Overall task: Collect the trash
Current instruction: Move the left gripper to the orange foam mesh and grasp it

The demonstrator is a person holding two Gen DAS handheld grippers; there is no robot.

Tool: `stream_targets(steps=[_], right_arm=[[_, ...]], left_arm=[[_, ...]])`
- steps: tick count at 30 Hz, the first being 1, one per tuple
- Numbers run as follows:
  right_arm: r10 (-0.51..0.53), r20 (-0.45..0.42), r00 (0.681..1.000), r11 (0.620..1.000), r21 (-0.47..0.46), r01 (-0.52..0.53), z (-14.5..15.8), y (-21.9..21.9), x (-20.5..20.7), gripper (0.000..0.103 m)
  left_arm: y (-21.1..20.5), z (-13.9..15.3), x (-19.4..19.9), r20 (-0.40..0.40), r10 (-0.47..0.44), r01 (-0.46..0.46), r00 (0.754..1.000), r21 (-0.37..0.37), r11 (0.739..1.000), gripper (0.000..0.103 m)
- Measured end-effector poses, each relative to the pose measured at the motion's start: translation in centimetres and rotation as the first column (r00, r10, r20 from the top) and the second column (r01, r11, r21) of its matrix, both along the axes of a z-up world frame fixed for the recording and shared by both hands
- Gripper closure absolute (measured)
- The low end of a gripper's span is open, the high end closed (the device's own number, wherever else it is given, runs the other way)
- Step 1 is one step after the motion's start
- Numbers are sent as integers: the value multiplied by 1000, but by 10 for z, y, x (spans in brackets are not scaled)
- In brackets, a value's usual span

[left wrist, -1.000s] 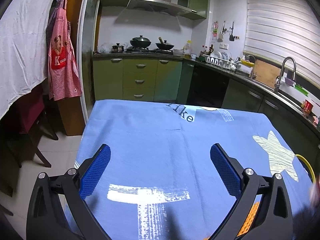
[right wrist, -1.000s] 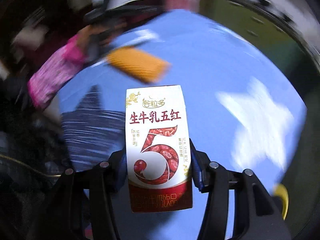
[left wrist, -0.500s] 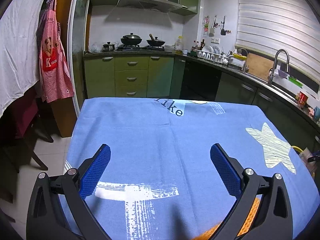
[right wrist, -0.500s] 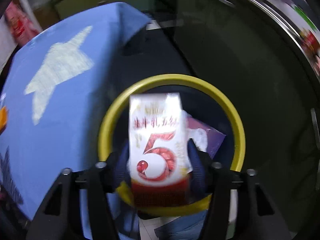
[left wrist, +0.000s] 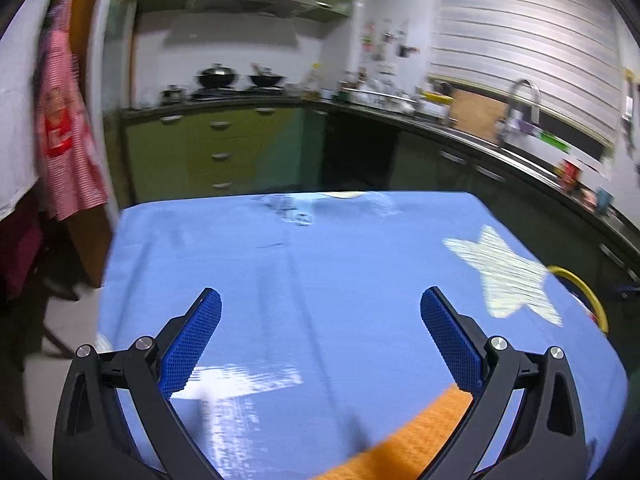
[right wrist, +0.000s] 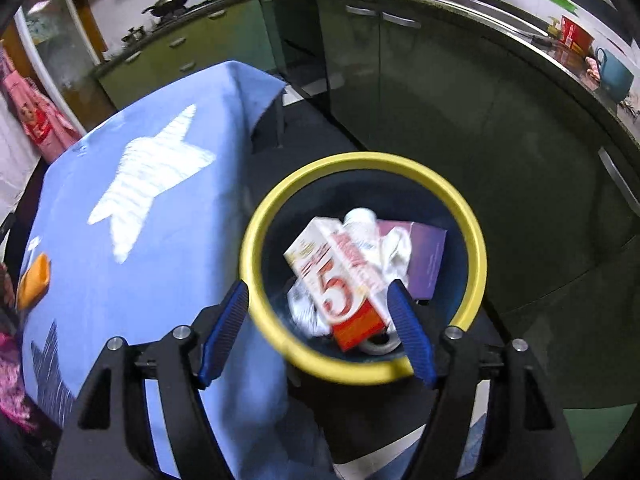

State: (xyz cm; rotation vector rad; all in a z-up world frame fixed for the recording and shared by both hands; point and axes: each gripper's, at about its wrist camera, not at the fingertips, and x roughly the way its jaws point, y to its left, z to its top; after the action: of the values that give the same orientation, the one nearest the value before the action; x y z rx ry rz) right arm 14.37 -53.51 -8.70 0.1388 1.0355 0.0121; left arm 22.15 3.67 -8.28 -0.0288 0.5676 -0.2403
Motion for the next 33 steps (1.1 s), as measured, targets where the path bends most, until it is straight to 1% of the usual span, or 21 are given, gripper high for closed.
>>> stream_targets(steps=[1,3,4,5,7,9,10,11,12,14,19,23,27,29,31,32,33], right_arm=[[6,10,1000,1000,5,-6,1,4,-5,34],[15,23,1000,1000,21,-16,5,11,-13,33],[19,31,999,999,29,-20,6,12,-16,32],[25,41,999,999,38,-27,8,15,-19,32],[42,49,998,998,50,-44,10,23,-23,32],[58,53,997,997,55,-61,11,32,-27,31],[65,53,997,996,57,-68,11,34,-28,31],[75,49,996,995,59,-78,10,38,-28,31],[82,46,996,995,59,-85,8,41,-29,31],[85,42,995,994,64,-88,5,44,-28,31],[84,26,996,993,76,-86,-3,50,-32,31],[87,14,996,993,77,-88,-8,53,-35,31],[91,10,996,993,79,-91,-9,56,-35,30],[98,11,995,992,79,-98,-8,58,-36,30],[101,14,995,992,79,-102,-8,59,-36,30],[104,14,995,991,80,-104,-8,60,-36,30],[105,14,994,991,80,-106,-9,61,-36,30]], left_arm=[[-4,2,-1,-10,-38,38,999,7,999,5],[-17,6,-5,-34,-128,130,991,60,990,5],[-26,7,-7,-59,-186,191,981,92,977,5],[-31,7,-9,-77,-216,224,973,110,968,5],[-43,6,-13,-129,-290,307,948,143,941,5],[-54,5,-17,-186,-359,390,915,171,905,5],[-60,3,-18,-224,-392,434,893,190,881,5],[-64,1,-20,-245,-407,457,880,205,865,5],[-70,-3,-22,-268,-421,483,867,239,842,5],[-75,-11,-23,-299,-430,510,852,285,812,5],[-83,-32,-21,-386,-453,575,803,304,760,5],[-85,-45,-21,-423,-479,616,769,290,733,5],[-88,-55,-22,-447,-490,637,748,278,719,6],[-90,-59,-21,-457,-492,643,741,273,715,13],[-90,-60,-21,-465,-501,651,730,251,716,27],[-90,-60,-21,-470,-506,655,723,236,718,30],[-88,-59,-21,-473,-510,659,718,226,718,36]])
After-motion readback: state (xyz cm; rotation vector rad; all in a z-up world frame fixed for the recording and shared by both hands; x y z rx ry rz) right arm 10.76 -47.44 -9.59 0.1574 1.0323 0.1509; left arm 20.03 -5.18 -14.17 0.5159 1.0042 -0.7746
